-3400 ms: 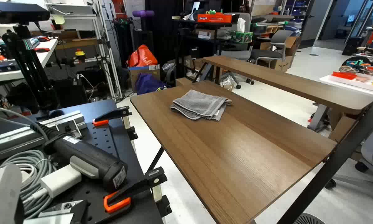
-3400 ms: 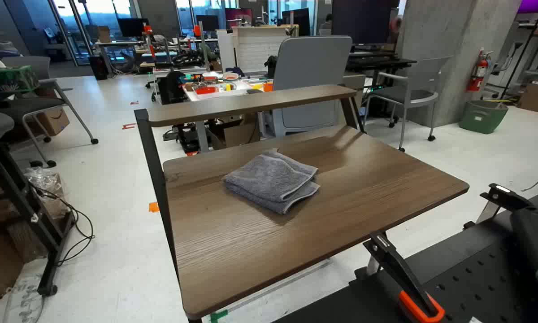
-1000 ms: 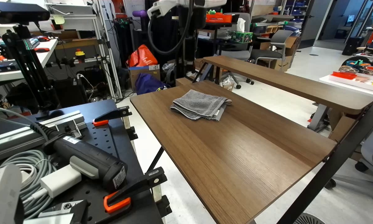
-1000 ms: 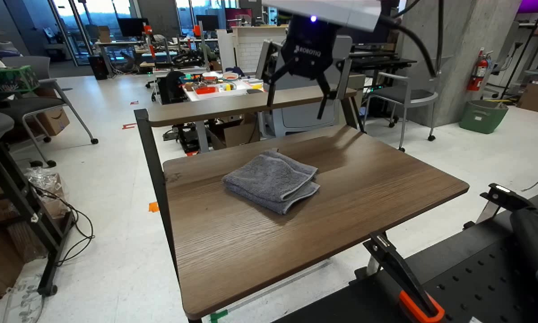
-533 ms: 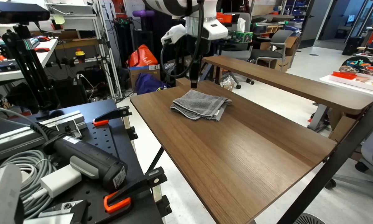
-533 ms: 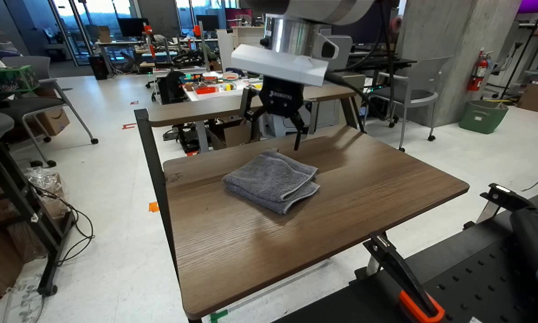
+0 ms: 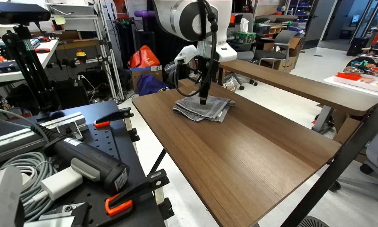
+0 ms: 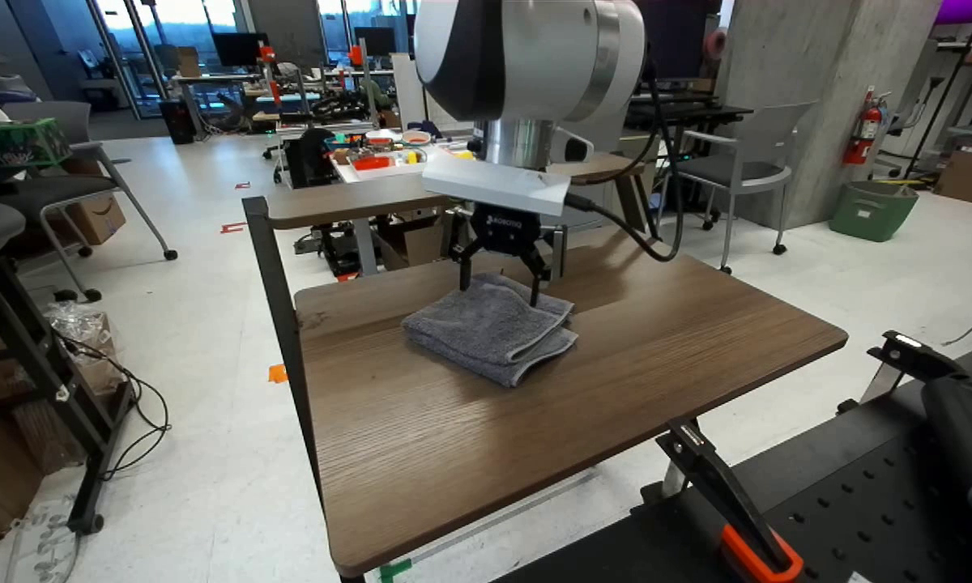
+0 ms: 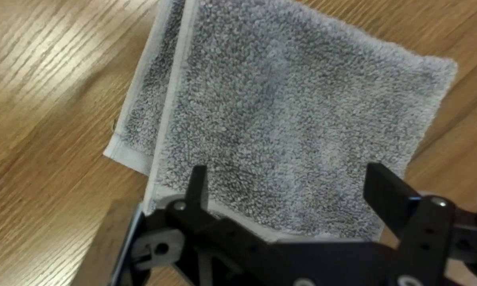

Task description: Wipe the table

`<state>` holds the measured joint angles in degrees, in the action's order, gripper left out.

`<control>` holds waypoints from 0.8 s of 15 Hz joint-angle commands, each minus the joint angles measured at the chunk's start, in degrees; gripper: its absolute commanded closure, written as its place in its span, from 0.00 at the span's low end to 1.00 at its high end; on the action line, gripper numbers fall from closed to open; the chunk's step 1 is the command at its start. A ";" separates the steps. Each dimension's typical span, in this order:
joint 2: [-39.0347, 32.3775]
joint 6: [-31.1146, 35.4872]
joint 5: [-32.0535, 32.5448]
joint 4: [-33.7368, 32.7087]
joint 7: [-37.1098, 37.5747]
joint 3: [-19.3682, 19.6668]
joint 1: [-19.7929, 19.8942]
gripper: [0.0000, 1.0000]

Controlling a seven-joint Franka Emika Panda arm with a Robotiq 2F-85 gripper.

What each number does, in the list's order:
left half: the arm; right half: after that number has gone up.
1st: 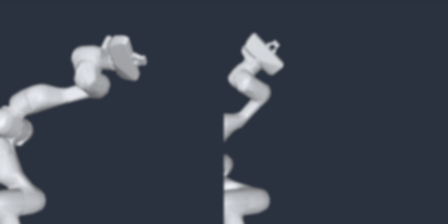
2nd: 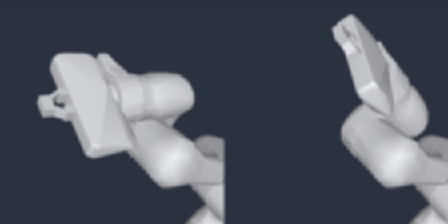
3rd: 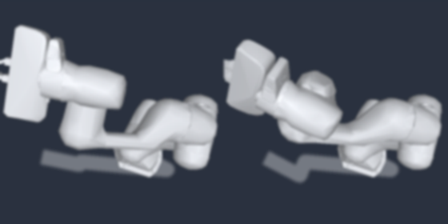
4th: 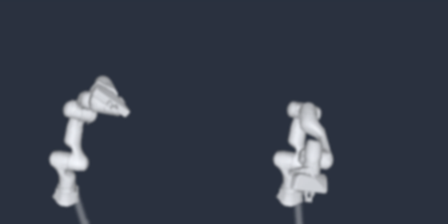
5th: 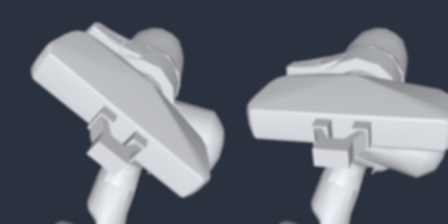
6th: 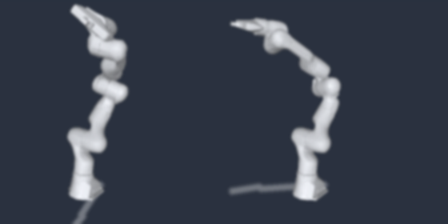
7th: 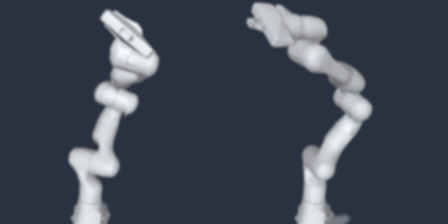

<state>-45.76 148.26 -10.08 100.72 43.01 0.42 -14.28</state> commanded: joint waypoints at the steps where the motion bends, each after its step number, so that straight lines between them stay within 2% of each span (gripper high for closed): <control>1: -4.27 -3.96 0.94 -5.47 1.65 1.85 -0.95 0.00; 8: -7.59 -7.47 1.19 -9.06 1.82 4.34 0.41 0.00; 12: -7.39 -8.73 1.26 -8.23 1.36 5.82 1.86 0.00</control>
<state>-51.85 141.70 -10.05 93.96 43.57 5.36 -13.57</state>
